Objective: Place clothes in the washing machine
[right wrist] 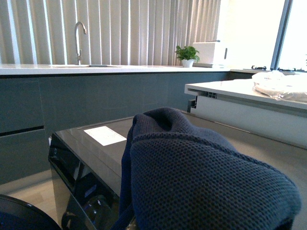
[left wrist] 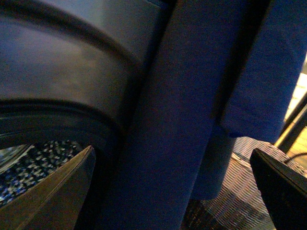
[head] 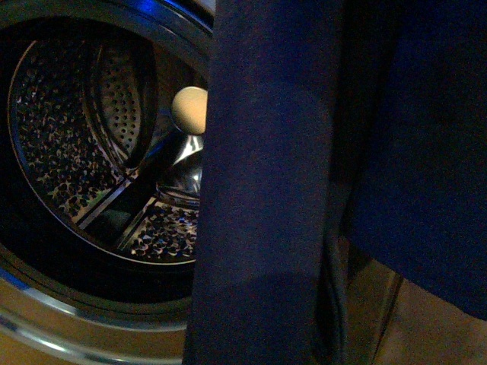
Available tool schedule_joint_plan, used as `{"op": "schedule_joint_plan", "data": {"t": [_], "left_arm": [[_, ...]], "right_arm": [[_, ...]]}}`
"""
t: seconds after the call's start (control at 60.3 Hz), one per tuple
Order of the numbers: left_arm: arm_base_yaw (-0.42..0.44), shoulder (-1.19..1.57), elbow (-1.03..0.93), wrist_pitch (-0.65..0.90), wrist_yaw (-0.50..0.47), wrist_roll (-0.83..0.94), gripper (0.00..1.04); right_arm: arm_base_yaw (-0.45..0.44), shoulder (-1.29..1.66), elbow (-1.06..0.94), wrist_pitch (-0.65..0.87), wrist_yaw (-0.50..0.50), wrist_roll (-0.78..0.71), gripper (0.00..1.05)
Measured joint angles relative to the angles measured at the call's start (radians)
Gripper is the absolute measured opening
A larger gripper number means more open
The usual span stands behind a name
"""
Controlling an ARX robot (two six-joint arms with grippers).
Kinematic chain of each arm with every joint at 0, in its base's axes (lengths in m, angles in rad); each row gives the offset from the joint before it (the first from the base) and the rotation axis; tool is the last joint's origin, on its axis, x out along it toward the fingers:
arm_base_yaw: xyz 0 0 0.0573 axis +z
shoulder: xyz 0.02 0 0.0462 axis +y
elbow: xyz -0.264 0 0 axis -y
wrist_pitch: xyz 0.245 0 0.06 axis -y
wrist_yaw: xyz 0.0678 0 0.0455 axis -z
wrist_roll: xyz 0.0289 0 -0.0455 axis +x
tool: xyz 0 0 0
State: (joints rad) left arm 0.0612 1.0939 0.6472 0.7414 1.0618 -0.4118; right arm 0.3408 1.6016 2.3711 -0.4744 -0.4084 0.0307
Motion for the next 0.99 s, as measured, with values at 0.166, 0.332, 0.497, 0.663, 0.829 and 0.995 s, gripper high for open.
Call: {"op": "schedule_joint_plan", "data": {"t": [0.166,0.332,0.497,0.663,0.829,0.995], "left_arm": [[-0.090,0.063,0.090,-0.101,-0.003,0.098,0.98],[-0.168,0.118,0.213,-0.285,-0.031,0.211,0.98],[-0.234,0.155,0.342,-0.525,-0.043,0.352,0.98],[-0.304,0.206,0.462,-0.769,-0.096,0.512,0.98],[-0.366,0.270,0.534,-0.892,-0.155,0.600,0.98],[-0.426,0.316,0.583,-0.951,-0.208,0.656,0.98]], "right_arm": [[0.000,0.000,0.000,0.000,0.000,0.000,0.03],[0.000,0.000,0.000,0.000,0.000,0.000,0.03],[0.000,0.000,0.000,0.000,0.000,0.000,0.03],[0.000,0.000,0.000,0.000,0.000,0.000,0.03],[0.000,0.000,0.000,0.000,0.000,0.000,0.03],[0.000,0.000,0.000,0.000,0.000,0.000,0.03]]}}
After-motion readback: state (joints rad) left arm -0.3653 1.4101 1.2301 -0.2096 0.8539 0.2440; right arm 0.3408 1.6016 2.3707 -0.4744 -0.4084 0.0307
